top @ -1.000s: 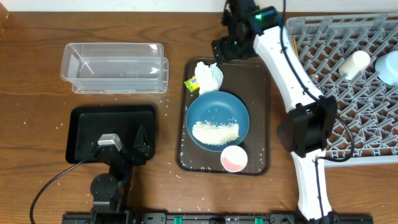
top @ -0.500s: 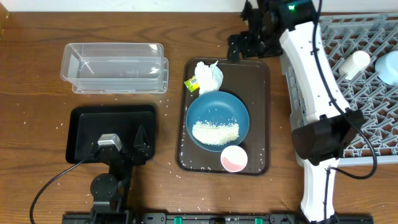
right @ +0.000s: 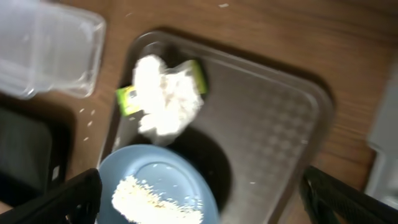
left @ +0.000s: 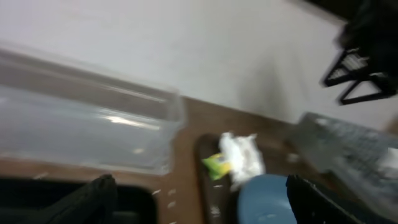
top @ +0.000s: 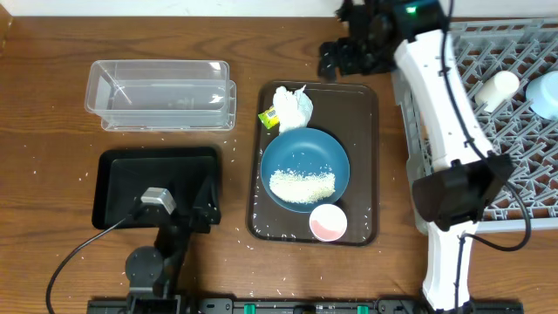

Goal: Sort waste into correct bins and load items into the dishwasher rack
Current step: 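Reach the left gripper to the tray and grasp the white tissue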

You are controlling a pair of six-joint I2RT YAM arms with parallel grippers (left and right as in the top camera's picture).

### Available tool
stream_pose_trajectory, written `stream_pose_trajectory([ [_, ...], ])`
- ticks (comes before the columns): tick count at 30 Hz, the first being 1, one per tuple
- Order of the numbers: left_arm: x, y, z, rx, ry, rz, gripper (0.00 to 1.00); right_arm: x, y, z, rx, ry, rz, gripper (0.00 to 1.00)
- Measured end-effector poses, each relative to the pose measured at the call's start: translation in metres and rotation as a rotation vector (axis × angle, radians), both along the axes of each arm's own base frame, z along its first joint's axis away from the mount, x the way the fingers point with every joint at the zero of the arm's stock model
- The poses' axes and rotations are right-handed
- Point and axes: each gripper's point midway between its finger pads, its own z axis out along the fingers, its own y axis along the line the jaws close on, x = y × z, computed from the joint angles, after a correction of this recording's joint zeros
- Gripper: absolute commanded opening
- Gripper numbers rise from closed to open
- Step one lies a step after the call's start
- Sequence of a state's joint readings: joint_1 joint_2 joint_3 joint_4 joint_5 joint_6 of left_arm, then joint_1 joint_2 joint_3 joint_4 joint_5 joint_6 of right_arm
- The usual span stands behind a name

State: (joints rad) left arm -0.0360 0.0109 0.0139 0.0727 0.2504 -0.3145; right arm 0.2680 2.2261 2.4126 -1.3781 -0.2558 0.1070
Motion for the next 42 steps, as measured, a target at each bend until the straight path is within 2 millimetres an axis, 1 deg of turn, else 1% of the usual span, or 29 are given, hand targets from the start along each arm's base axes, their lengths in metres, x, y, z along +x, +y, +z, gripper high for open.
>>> stream_pose_trajectory([
  [2,-0.002,-0.008,0.004,-0.004,-0.014,-0.045,0.90,0.007,-0.021,0.000,0.005,0.005,-0.057,0.99],
  [4,-0.004,-0.014,0.003,-0.005,-0.010,-0.084,0.89,0.015,-0.045,0.000,0.008,0.007,-0.116,0.99],
  [7,-0.004,-0.019,-0.001,-0.005,0.019,-0.116,0.89,0.023,-0.082,0.000,0.014,0.011,-0.211,0.99],
  [9,-0.002,-0.021,0.003,-0.001,0.041,-0.126,0.90,0.027,-0.107,0.000,0.020,0.018,-0.281,0.99],
  [10,-0.001,-0.022,0.008,0.003,0.048,-0.133,0.89,0.028,-0.117,0.000,0.024,0.022,-0.310,0.99],
  [13,0.007,-0.024,0.037,0.037,0.062,-0.148,0.89,0.030,-0.141,0.000,0.033,0.030,-0.382,0.99],
  [14,0.010,-0.026,0.046,0.050,0.069,-0.159,0.89,0.031,-0.147,0.000,0.035,0.031,-0.397,0.99],
  [16,0.019,-0.031,0.058,0.083,0.124,-0.190,0.89,0.031,-0.160,0.000,0.038,0.034,-0.431,0.99],
  [17,0.025,-0.033,0.061,0.096,0.183,-0.209,0.90,0.031,-0.167,0.000,0.039,0.035,-0.448,0.99],
  [19,0.036,-0.037,0.059,0.122,0.310,-0.242,0.90,0.031,-0.174,0.000,0.040,0.036,-0.466,0.99],
  [21,0.044,-0.039,0.054,0.145,0.460,-0.272,0.90,0.031,-0.176,0.000,0.041,0.037,-0.473,0.99],
  [23,0.055,-0.041,0.050,0.164,0.603,-0.307,0.90,0.031,-0.176,0.000,0.042,0.038,-0.473,0.99],
  [25,0.069,-0.043,0.052,0.169,0.688,-0.333,0.89,0.031,-0.175,0.000,0.042,0.037,-0.472,0.99],
  [28,0.098,-0.051,0.058,0.130,0.744,-0.373,0.89,0.031,-0.174,0.000,0.042,0.037,-0.470,0.99],
  [30,0.115,-0.061,0.061,0.079,0.733,-0.419,0.89,0.031,-0.174,0.000,0.042,0.037,-0.470,0.99],
  [32,0.126,-0.073,0.061,0.039,0.711,-0.478,0.90,0.031,-0.174,0.000,0.042,0.037,-0.470,0.99],
  [34,0.130,-0.086,0.056,0.024,0.713,-0.526,0.89,0.031,-0.174,0.000,0.042,0.037,-0.470,0.99],
  [37,0.130,-0.108,0.038,0.037,0.769,-0.576,0.89,0.031,-0.174,0.000,0.042,0.037,-0.470,0.99],
  [40,0.125,-0.129,0.013,0.122,0.891,-0.575,0.89,0.031,-0.174,0.000,0.042,0.037,-0.470,0.99],
  [42,0.121,-0.140,0.000,0.207,0.978,-0.561,0.90,0.031,-0.174,0.000,0.042,0.037,-0.470,0.99],
])
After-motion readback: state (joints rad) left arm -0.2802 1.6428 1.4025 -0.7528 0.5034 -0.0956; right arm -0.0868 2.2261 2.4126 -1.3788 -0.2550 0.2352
